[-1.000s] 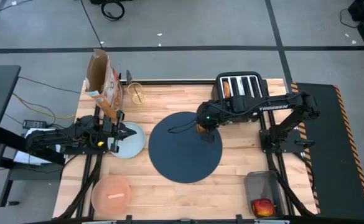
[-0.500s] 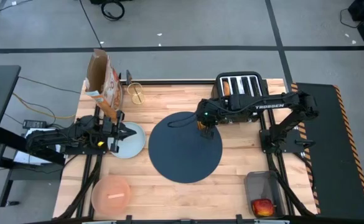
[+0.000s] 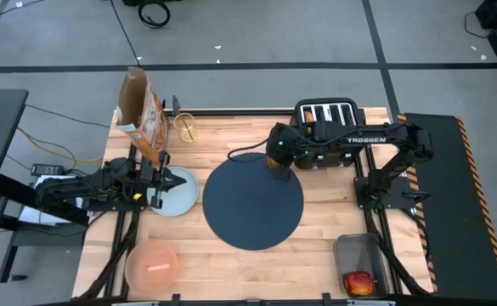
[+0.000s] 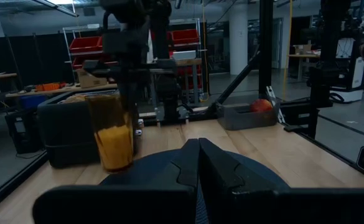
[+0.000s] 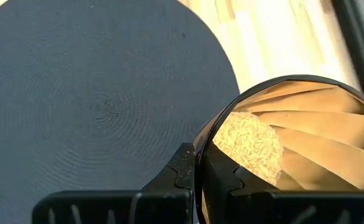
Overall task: Arrange a breakfast setting
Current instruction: Put the brown cup of milk on the top right of the blue table placemat
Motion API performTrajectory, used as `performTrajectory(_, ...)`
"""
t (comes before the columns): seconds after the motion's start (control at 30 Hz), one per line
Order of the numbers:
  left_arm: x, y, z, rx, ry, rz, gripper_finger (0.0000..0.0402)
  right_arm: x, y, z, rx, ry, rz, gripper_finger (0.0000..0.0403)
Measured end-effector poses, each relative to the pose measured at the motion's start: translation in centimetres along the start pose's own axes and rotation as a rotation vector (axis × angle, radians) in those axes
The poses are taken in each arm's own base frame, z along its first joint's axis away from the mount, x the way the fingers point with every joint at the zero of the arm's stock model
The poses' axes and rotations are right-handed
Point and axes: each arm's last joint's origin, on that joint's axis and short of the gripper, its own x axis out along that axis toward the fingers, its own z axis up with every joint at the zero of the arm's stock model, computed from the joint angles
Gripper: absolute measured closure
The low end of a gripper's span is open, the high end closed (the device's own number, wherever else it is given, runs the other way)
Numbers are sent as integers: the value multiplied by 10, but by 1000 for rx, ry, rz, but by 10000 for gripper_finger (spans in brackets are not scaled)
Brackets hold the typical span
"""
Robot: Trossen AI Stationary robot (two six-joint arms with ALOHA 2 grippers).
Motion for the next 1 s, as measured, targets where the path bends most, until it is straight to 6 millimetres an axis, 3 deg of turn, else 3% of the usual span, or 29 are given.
performTrajectory(0.63, 0, 0, 0, 0, -1, 0, 384, 5, 2, -8, -268, 43, 83, 387)
performTrajectory(1.0, 0, 0, 0, 0, -1, 0, 384, 9, 1, -13, -290, 63, 82, 387)
